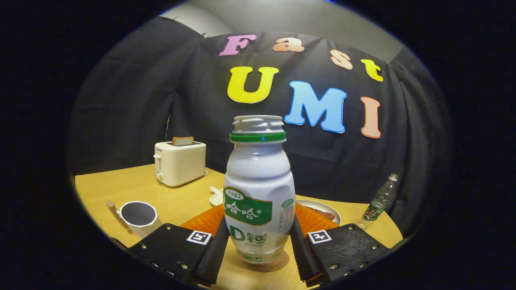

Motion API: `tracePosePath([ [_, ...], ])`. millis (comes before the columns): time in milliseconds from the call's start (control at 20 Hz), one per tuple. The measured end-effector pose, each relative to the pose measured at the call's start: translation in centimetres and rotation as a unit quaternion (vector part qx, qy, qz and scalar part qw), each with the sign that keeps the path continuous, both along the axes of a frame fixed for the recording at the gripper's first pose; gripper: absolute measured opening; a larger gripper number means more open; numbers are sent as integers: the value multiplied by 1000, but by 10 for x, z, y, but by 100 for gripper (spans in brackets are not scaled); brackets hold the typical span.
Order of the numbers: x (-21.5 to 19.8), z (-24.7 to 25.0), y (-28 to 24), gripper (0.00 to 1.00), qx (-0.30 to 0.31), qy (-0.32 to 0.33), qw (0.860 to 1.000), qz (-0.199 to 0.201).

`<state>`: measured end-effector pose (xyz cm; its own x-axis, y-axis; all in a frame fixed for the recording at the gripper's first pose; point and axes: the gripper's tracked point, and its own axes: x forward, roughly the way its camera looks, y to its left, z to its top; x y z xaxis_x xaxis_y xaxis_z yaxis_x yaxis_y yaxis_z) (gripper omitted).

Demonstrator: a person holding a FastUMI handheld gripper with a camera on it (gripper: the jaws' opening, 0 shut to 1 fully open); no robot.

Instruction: Take the bottle from table, then pour the juice into the cup, finally place the bottle on the coaster

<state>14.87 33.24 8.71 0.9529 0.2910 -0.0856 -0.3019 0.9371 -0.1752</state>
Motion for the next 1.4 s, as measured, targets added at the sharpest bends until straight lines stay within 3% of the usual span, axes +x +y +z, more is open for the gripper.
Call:
tracePosePath([
  [700, 30, -52, -24, 72, 45, 42, 998, -21],
  [1400, 44, -70, -32, 72, 53, 48, 997, -30],
])
